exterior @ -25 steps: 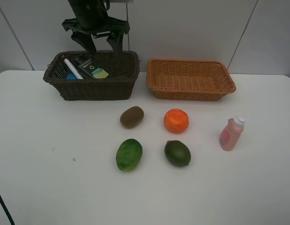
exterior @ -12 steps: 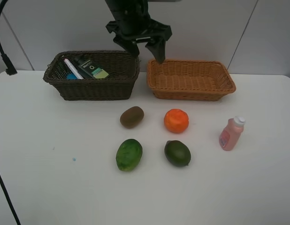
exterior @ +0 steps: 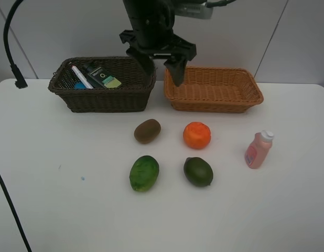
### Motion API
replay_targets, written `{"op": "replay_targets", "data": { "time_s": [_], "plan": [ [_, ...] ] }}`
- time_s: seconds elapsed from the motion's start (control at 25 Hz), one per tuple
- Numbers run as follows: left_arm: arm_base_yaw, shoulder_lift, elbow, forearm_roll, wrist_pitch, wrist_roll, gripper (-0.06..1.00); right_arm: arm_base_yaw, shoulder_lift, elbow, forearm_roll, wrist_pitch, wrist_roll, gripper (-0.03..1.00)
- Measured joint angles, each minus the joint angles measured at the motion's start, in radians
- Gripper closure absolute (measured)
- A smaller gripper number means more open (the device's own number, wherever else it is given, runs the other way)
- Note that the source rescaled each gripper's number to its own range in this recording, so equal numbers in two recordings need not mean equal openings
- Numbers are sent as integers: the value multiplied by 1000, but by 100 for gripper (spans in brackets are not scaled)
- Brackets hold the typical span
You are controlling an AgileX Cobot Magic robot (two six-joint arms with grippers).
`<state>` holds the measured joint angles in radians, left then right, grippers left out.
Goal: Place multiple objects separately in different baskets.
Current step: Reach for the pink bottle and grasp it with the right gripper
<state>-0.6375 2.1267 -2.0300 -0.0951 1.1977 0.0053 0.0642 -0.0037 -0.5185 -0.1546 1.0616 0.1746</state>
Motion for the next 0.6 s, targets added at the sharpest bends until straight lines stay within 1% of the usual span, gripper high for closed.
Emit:
{"op": "replay_targets", "data": {
  "time_s": [0.16, 0.36, 0.44, 0.52, 0.6],
  "plan": [
    [55, -9, 25, 28, 0, -32, -2, 0, 0, 0, 0, 0, 0, 2],
    [86, -63, 113, 20, 0, -36, -2, 0, 0, 0, 0, 0, 0, 2],
    [80, -83, 145, -17, -1, -5, -2, 0, 0, 0, 0, 0, 0, 2],
    [57, -90, 161, -52, -1, 27, -2, 0, 0, 0, 0, 0, 0, 2],
    [22, -91, 163, -58, -1, 47, -2, 0, 0, 0, 0, 0, 0, 2]
  ]
}}
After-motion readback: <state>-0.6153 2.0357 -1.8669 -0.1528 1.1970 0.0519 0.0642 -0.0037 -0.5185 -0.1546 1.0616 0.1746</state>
